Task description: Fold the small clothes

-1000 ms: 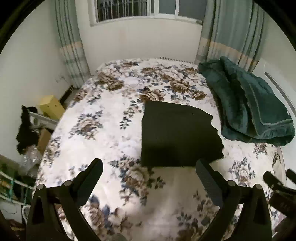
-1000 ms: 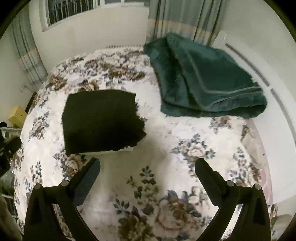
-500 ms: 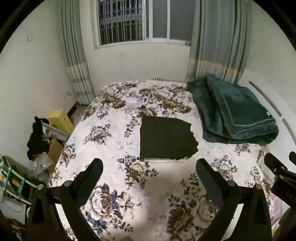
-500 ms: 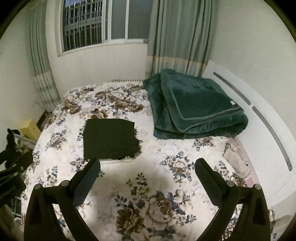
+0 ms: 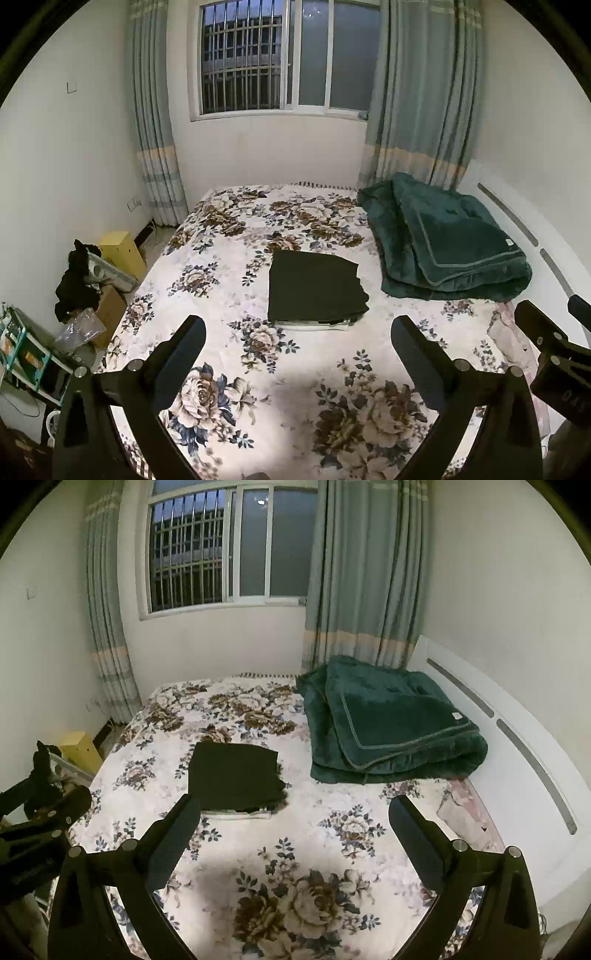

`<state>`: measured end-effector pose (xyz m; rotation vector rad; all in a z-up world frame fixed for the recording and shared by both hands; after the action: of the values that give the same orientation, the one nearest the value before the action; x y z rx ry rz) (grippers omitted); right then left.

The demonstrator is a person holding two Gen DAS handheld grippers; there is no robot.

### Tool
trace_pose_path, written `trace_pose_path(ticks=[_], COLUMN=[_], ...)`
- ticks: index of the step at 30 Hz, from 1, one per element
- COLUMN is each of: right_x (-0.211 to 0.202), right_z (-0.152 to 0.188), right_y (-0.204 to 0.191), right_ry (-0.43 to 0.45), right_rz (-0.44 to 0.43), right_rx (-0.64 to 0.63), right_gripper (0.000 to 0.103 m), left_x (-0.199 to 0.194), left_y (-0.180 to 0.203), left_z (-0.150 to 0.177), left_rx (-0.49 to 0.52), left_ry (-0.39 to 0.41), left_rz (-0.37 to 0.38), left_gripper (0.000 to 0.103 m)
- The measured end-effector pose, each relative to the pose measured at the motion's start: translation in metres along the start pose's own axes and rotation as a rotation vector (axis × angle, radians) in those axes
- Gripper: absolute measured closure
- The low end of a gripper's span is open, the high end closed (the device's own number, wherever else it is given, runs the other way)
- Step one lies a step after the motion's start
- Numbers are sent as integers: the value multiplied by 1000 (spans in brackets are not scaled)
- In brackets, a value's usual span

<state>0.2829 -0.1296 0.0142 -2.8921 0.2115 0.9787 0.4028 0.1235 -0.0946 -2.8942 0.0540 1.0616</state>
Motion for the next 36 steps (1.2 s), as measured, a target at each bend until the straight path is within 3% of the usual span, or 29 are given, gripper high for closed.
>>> trace_pose_path(ticks=[13,36], right_x=[-44,-61], right_z=[-4,-6], right_y=[13,18], right_ry=[37,38], right_rz=[-42,-73], right_rx=[6,0], right_gripper=[0,0], left_x=[-43,-62], left_y=[2,5], left_z=[-1,4], left_rx=[-10,-20], left_ry=[76,67], left_rz=[-33,-35], left_gripper=[0,0])
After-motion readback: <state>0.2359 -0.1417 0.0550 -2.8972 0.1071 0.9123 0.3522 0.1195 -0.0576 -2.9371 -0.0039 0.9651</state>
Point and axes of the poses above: each gripper's, at about its wrist camera, not at the fingertips, and x roughly the way its jaws point, y to its right, z to its underside, the point moved 7 cm from there along x, roughly the way its jaws point, and after that the axes turned 6 degrees about x, right-handed, at the moved point
